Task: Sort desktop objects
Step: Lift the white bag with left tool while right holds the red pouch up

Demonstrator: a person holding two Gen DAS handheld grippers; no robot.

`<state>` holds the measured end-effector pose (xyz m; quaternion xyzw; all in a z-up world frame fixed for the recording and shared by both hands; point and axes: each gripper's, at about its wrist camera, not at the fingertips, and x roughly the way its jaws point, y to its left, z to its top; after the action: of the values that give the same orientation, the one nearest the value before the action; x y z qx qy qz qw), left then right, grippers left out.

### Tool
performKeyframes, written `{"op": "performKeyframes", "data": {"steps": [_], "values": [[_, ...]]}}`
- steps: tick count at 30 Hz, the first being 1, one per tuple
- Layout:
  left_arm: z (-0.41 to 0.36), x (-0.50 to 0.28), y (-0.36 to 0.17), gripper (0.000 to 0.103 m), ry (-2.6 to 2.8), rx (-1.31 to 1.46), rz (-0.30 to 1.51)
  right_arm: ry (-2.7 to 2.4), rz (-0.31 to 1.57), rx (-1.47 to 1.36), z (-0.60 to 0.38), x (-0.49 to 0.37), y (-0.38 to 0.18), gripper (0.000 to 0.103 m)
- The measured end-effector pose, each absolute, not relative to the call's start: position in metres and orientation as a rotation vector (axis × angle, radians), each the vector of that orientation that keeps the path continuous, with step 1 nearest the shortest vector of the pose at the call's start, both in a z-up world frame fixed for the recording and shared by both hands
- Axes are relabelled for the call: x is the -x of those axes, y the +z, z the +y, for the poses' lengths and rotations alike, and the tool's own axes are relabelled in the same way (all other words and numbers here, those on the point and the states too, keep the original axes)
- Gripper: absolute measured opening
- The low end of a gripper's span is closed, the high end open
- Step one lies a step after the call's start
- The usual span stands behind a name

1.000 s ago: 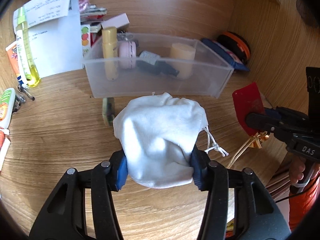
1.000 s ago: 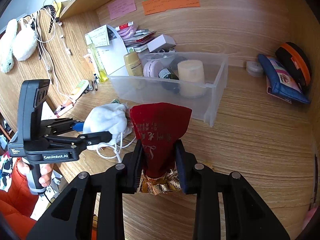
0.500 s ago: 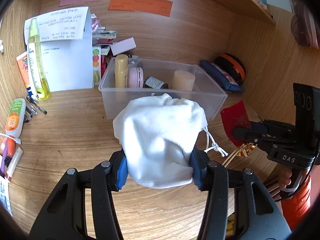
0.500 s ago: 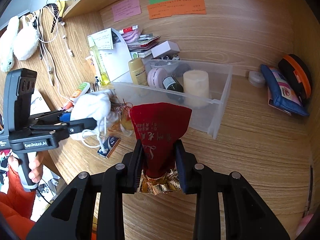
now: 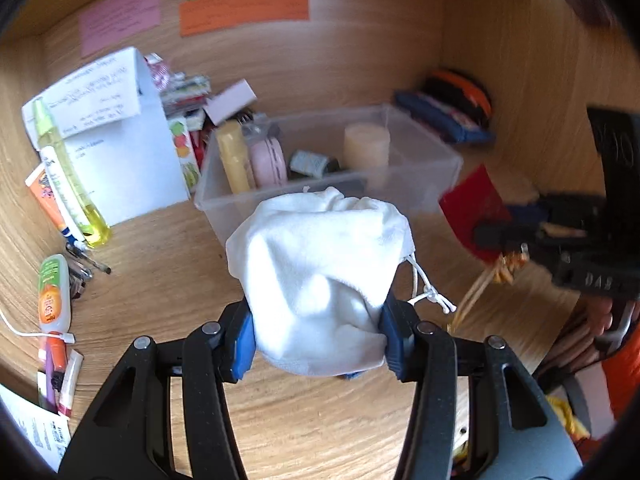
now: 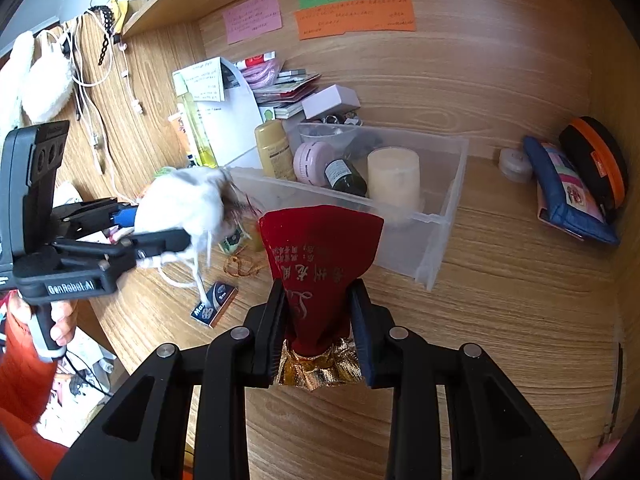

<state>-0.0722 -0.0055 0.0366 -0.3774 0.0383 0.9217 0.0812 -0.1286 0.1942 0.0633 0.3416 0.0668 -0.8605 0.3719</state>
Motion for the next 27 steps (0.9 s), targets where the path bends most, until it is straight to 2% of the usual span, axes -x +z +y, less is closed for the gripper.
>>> {"op": "performKeyframes", "data": {"steps": [9,18,27], "values": [[-0.033,0.059,0.006,0.051,2.713,1.245,0.000,-2.113,0.330,-0.916,0.152,0.130,0.046,0.028],[-0.064,0.033,0.016,0.051,2.763,1.226,-0.044,-2.000,0.573,-0.957,0.090,0.122,0.019,0.027],[-0.092,0.023,0.031,0.051,2.823,1.181,-0.120,-2.025,0.526,-1.027,0.094,0.141,0.015,0.027]]}}
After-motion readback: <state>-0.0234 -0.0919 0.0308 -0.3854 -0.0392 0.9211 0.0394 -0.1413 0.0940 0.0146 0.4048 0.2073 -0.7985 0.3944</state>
